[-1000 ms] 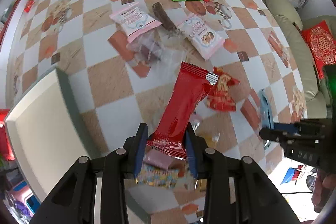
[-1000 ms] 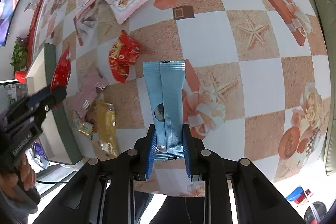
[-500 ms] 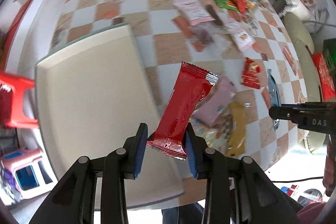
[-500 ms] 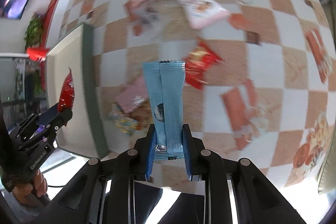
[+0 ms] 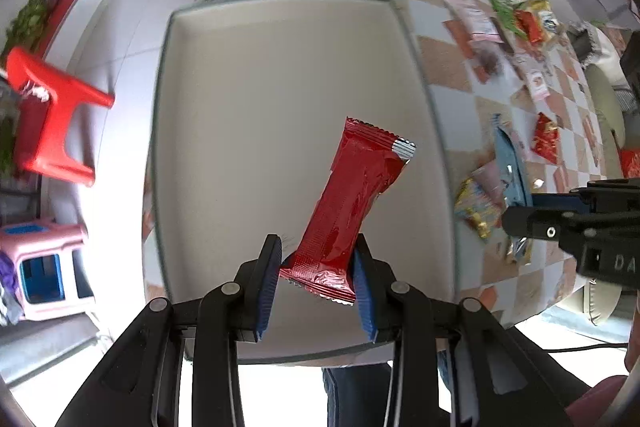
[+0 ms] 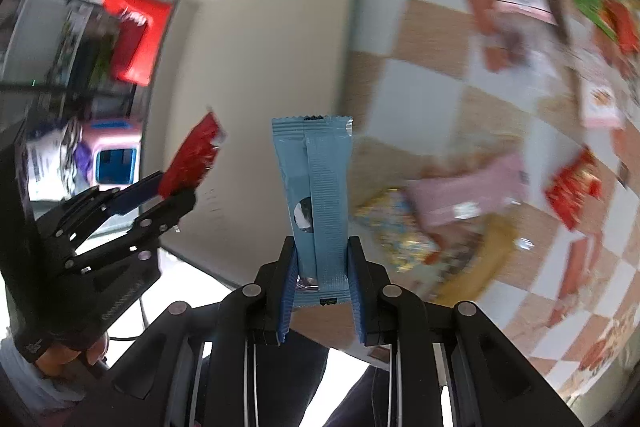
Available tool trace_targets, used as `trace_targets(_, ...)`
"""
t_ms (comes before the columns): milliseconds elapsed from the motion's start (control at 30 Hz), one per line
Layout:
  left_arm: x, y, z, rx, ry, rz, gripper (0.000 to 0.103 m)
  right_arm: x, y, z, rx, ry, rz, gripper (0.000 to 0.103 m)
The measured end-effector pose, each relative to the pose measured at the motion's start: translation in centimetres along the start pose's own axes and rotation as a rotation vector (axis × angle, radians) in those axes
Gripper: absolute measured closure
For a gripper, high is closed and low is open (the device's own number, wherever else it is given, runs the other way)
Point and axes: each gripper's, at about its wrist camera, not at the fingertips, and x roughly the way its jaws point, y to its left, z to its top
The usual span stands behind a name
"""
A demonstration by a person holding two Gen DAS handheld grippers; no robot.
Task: Organize snacks
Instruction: 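Carry both bars over the white tray and open both tools, then withdraw both tools from the tray back toward the snacks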
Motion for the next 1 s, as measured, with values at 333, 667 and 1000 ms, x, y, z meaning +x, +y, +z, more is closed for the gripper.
trace_targets(333,1.3,3.1,-2.3,-0.034,0.051,0.01,0.065,2.8,4.5,0.4,-0.093,0.07,-0.005,0.078)
trace_targets(667,1.5,2.8,-2.5,0.007,0.046,0.039,0.03,3.5,4.4,1.3,-0.036,0.084,-0.028,0.01)
trace_targets(1000,0.8,0.5,-0.8,0.063,0.021,0.038,0.026,1.1,-3.4,-0.2,0.205,0.028,-0.095,0.01)
